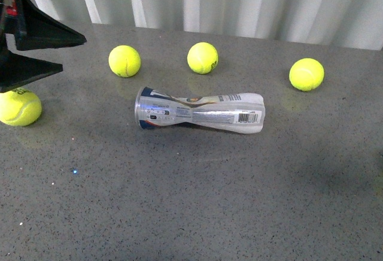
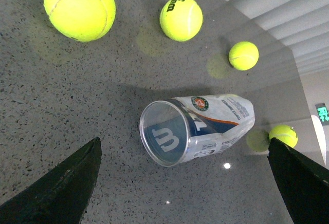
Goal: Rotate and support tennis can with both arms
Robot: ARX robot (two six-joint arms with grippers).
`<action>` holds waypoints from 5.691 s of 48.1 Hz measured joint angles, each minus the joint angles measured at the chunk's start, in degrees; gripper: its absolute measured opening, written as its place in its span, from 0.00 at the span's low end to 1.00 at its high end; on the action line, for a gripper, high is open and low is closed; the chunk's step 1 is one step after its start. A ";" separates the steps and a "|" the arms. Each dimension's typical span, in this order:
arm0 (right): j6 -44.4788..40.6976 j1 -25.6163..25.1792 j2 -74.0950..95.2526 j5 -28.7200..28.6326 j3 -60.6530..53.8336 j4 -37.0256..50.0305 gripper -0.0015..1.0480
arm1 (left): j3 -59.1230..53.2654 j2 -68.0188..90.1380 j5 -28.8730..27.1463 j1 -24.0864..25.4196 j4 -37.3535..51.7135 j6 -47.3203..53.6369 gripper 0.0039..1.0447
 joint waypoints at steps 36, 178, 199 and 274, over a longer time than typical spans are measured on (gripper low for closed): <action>-0.02 0.00 0.00 0.00 0.00 0.00 0.93 | 7.13 14.32 0.63 -11.37 3.48 -0.70 0.94; -0.02 0.00 0.00 0.00 0.00 0.00 0.93 | 64.24 14.99 -40.09 -39.01 -83.12 46.58 0.95; -0.02 0.00 0.00 0.00 0.00 0.00 0.93 | 47.74 -2.69 -30.29 -29.81 -57.29 17.94 0.94; 0.00 0.00 0.00 0.02 0.00 0.00 0.93 | -51.69 -65.85 -49.51 -8.48 25.88 10.58 0.03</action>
